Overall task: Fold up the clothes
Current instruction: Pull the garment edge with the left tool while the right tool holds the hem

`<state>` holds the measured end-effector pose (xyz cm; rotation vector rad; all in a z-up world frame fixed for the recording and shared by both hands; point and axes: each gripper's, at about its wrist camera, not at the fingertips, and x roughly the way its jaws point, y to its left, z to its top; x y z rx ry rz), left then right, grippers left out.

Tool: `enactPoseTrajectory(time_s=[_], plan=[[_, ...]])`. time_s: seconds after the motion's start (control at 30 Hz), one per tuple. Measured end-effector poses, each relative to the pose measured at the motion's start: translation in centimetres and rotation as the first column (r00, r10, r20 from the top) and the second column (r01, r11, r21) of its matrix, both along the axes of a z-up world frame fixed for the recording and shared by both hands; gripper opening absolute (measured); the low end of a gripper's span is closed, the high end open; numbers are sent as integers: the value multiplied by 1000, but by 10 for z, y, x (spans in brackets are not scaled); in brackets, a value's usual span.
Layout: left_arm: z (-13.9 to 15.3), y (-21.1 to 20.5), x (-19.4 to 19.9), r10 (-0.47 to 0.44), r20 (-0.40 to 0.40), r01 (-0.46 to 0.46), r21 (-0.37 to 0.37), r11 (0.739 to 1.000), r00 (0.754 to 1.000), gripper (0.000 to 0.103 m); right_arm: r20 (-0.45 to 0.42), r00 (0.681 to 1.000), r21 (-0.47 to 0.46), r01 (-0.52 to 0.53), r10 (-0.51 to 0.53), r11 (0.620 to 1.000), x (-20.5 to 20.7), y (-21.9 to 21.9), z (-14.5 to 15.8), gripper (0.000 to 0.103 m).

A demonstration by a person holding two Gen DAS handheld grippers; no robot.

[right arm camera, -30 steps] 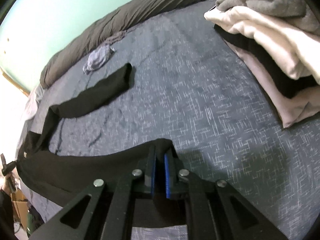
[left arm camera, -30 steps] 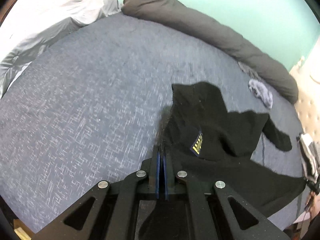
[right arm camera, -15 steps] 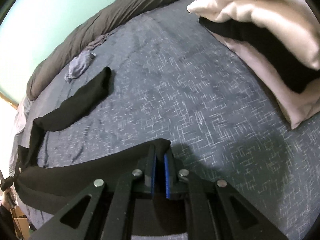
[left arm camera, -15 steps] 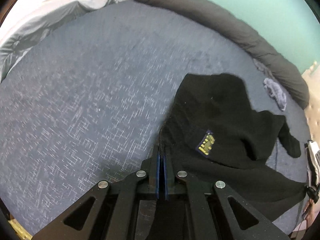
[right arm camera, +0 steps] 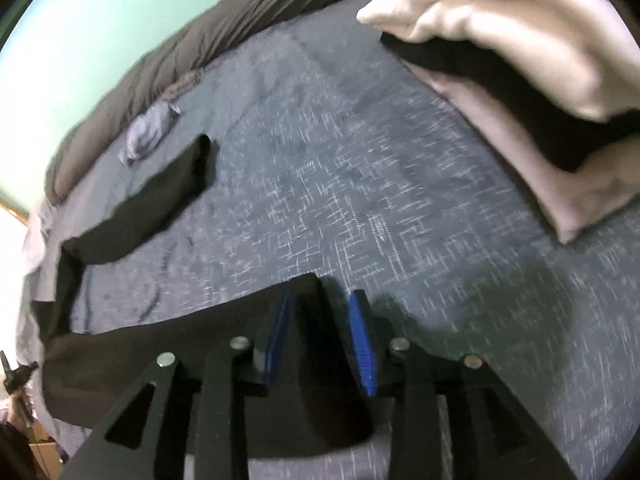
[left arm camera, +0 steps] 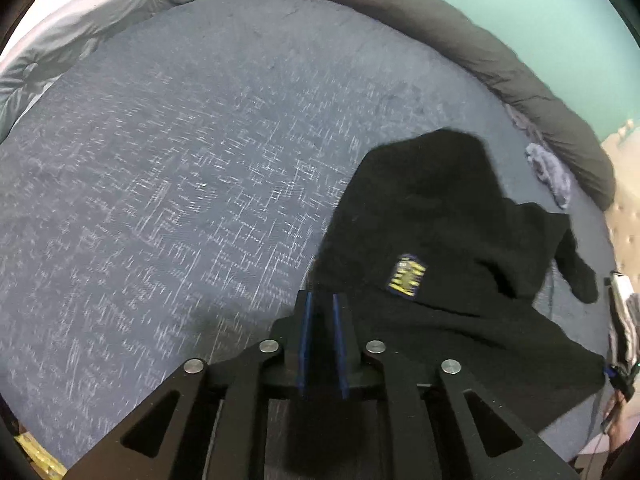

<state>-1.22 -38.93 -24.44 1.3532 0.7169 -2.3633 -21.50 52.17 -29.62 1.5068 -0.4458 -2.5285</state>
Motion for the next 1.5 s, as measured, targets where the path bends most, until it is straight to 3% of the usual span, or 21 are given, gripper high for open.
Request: enactPoseTrajectory(time_s=[0.07, 0.2, 0.33, 0.57, 0.67, 0.73, 0.83, 1.07, 1.27, 1.5], plan=[[6, 2, 11, -14, -16, 14, 0, 1000, 1000, 29, 9, 1000, -22, -6, 6, 1000, 10, 5, 1, 33], [2, 4, 34, -36, -15, 37, 23, 999, 999, 32, 28, 999, -82, -27, 29, 996, 31, 13, -3, 33], [-14, 4, 52, -33, 3, 33, 58, 998, 999, 44, 26, 997, -90, -75, 78, 993, 44, 8, -3, 33], [-38, 13, 69, -34, 0, 33, 147, 989, 999, 44, 31, 991, -69, -125, 127, 990, 51, -6, -3, 33], [-42, 19, 68, -57, 4, 56, 132, 990, 998, 44, 36, 990, -42, -133, 135, 990, 51, -9, -4, 30], [-44, 23, 68, -72, 14, 70, 124, 990, 997, 19, 41, 990, -26, -135, 136, 991, 51, -10, -5, 11], [-35, 22, 71, -66, 8, 65, 91, 994, 998, 7, 34, 992, -19, -124, 124, 992, 51, -8, -2, 5], [-11, 20, 76, -66, -6, 66, 20, 998, 998, 4, -12, 995, -9, -103, 103, 995, 53, 4, 22, 3], [-1, 14, 81, -46, -4, 46, 4, 999, 999, 3, -32, 996, -13, -89, 88, 996, 56, 18, 40, 3], [-24, 13, 77, -35, 67, 35, -2, 999, 997, 3, 72, 997, 41, -43, 40, 998, 54, 18, -6, 3]])
